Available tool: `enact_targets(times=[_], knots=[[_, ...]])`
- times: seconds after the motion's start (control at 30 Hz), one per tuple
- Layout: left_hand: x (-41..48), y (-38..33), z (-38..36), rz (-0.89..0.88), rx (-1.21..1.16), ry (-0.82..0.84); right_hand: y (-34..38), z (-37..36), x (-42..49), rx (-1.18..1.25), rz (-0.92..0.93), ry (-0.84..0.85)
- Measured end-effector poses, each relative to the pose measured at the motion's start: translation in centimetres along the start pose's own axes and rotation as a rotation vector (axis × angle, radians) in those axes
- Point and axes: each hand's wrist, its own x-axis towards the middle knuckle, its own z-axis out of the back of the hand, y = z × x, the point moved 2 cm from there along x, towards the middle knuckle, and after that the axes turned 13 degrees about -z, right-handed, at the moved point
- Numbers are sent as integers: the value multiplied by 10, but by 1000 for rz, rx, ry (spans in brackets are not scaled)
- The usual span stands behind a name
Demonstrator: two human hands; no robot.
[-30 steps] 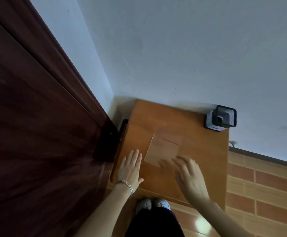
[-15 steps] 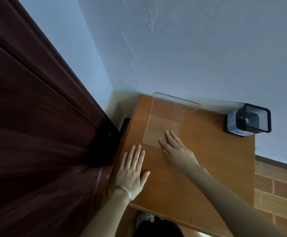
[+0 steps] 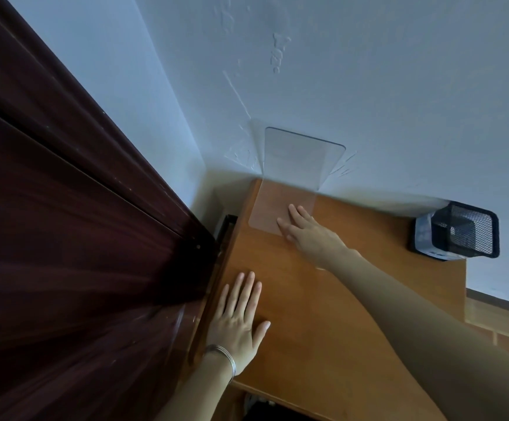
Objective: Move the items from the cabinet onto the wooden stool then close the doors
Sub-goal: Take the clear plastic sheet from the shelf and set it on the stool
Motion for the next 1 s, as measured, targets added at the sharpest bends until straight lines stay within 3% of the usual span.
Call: enact_targets(times=[0.67,0.9,1.0], knots=[[4,0,5,-3,-41,70,17,10,1,-117,-43,41],[19,0,66,-69,116,414,15,36,-69,34,22,-305],[37,-3,134,-125,99,293,-3,59,-118,10,-19,-405]])
